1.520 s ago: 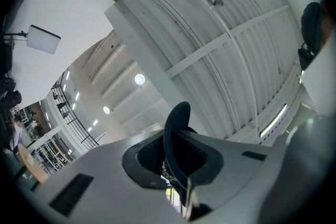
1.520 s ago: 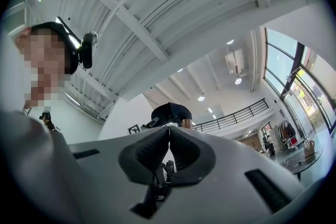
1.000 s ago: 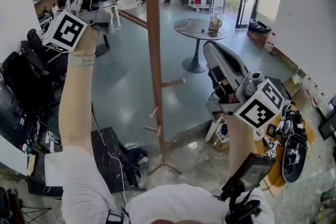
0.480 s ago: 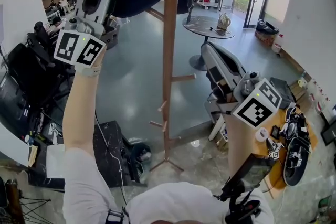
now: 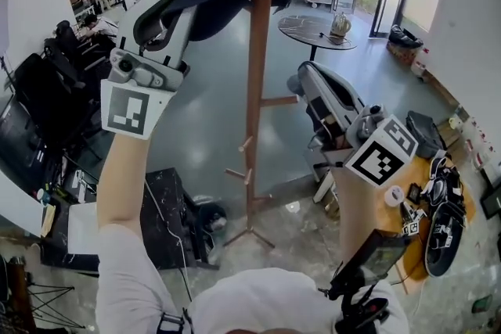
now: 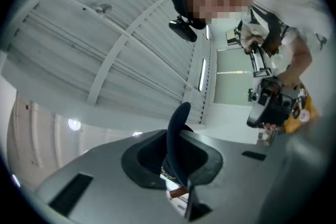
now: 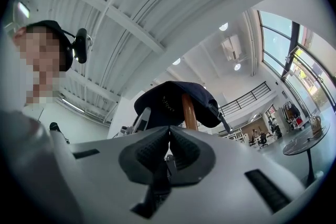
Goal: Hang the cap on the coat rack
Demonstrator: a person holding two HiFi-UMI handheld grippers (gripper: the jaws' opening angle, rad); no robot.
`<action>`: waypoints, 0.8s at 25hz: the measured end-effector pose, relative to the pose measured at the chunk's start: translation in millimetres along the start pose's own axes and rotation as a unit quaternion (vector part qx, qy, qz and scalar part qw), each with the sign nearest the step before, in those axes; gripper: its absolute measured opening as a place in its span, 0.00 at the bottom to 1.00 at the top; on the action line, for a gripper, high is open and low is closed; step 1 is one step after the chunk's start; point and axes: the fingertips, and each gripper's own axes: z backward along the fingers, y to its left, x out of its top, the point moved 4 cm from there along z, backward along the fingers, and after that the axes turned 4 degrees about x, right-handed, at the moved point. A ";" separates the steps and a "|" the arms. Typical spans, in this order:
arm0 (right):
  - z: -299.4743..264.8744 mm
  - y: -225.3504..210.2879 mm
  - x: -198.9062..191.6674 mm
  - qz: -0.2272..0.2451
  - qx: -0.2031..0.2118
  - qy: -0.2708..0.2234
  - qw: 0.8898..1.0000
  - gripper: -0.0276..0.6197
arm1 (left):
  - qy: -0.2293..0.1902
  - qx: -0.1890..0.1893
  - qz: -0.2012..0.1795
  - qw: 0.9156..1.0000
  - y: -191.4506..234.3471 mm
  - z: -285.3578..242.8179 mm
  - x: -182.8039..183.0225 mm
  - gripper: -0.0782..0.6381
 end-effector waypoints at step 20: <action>26.0 -24.4 -64.8 -0.075 -0.024 0.012 0.997 0.08 | 0.042 -0.086 -0.205 0.974 -147.4 58.4 2.7 0.27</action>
